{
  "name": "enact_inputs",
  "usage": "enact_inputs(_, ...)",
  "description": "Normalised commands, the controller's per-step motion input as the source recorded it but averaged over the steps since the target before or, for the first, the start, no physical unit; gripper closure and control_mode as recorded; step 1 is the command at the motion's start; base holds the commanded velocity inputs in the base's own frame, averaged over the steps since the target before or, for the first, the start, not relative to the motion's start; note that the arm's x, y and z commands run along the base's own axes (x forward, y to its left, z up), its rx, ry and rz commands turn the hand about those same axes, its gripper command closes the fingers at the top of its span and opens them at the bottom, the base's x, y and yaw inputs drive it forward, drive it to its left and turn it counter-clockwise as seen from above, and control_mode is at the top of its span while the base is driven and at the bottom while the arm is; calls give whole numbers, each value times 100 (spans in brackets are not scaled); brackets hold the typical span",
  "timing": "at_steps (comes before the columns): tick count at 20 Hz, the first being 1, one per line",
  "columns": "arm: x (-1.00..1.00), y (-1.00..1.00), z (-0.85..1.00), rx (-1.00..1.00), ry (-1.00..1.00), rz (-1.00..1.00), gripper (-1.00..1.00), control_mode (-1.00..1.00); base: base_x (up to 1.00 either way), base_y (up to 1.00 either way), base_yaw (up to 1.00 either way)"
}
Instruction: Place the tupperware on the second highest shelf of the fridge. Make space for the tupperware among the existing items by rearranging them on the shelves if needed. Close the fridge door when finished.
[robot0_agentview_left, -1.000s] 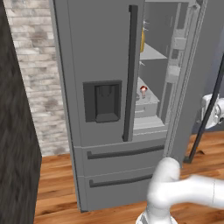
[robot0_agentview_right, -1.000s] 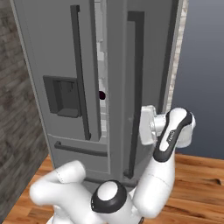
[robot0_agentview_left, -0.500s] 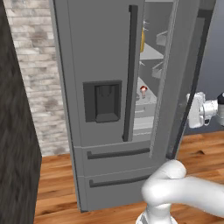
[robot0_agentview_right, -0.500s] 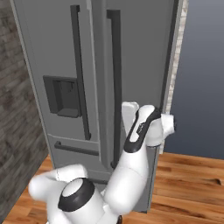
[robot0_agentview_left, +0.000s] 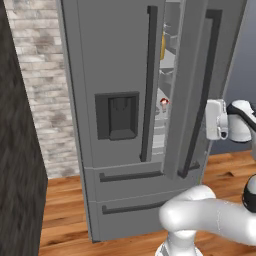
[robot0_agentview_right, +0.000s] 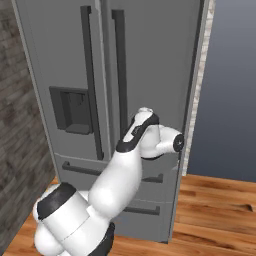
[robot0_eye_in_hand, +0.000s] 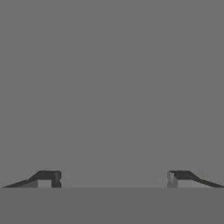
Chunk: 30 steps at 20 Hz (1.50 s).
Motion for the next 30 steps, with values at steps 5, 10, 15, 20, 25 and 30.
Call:
enact_inputs(5,75,-48,38,0,10,-20,-100,-100,0,0,0)
enact_inputs(10,70,-28,27,0,10,-13,-100,-100,0,0,0)
enact_inputs(15,67,3,1,-1,5,-17,-100,-100,0,0,0)
enact_inputs(20,65,10,0,-4,3,-17,-100,-100,0,0,0)
enact_inputs(25,37,15,-29,-4,0,-19,-100,-100,0,0,0)
enact_inputs(30,7,29,-50,-6,-5,-18,-100,-100,0,0,0)
